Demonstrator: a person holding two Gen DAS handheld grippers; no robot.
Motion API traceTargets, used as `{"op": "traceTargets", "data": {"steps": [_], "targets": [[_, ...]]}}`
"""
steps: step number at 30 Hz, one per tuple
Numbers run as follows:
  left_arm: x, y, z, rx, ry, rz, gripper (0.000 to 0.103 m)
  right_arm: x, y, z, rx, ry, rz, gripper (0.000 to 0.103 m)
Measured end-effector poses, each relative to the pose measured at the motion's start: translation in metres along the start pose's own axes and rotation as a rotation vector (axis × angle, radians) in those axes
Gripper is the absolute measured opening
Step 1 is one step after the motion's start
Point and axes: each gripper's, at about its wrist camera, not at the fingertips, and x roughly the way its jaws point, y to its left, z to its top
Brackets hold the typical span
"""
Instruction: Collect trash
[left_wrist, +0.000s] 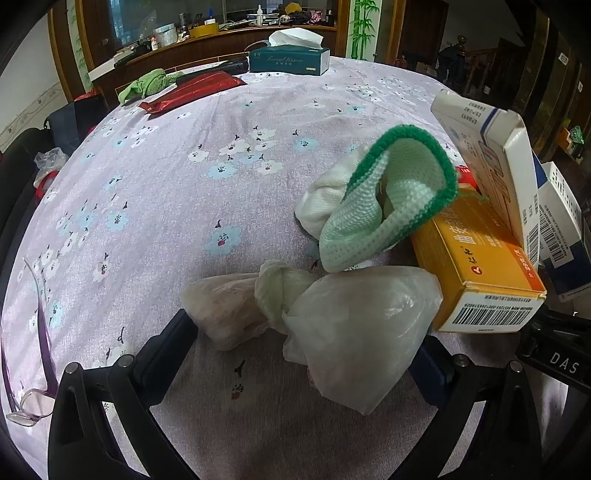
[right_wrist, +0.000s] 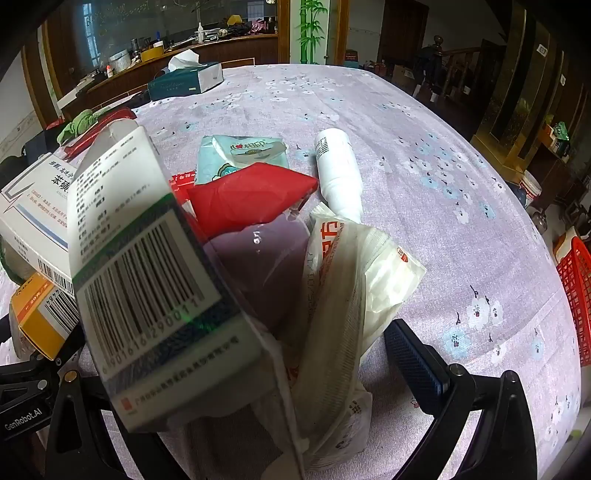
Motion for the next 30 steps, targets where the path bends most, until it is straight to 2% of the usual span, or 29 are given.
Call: {"op": "traceTargets", "data": {"steps": [8, 10, 14, 19, 27, 30], "targets": [[-0.007, 0.0, -0.008, -0.018, 0.004, 0.011, 0.103, 0.0, -0.001, 0.0, -0.004, 0.003, 0.003, 0.103], [-0.017, -0.001, -0.018, -0.013, 0.003, 0.013, 0.103, 0.001, -0.004, 0.002, -0.044, 0.04, 0.036, 0.103], [-0.042, -0.005, -0.027, -0.001, -0.056, 0.027, 0.103, -0.015, -0.018, -0.008, -0.055, 0.09, 0.04, 0.102], [-0.089, -0.009, -0.037, 0.003, -0.139, 0.022, 0.103, -0.057, -0.04, -0.022, -0.056, 0.066, 0.073, 0.101], [-0.171, -0.038, -0.037, 0.045, -0.297, 0.005, 0.103, -0.154, -0.069, -0.034, -0.115, -0.129, 0.054, 0.101], [-0.187, -0.055, -0.038, 0.068, -0.336, -0.01, 0.103, -0.173, -0.078, -0.038, -0.117, -0.18, 0.029, 0.101]]}}
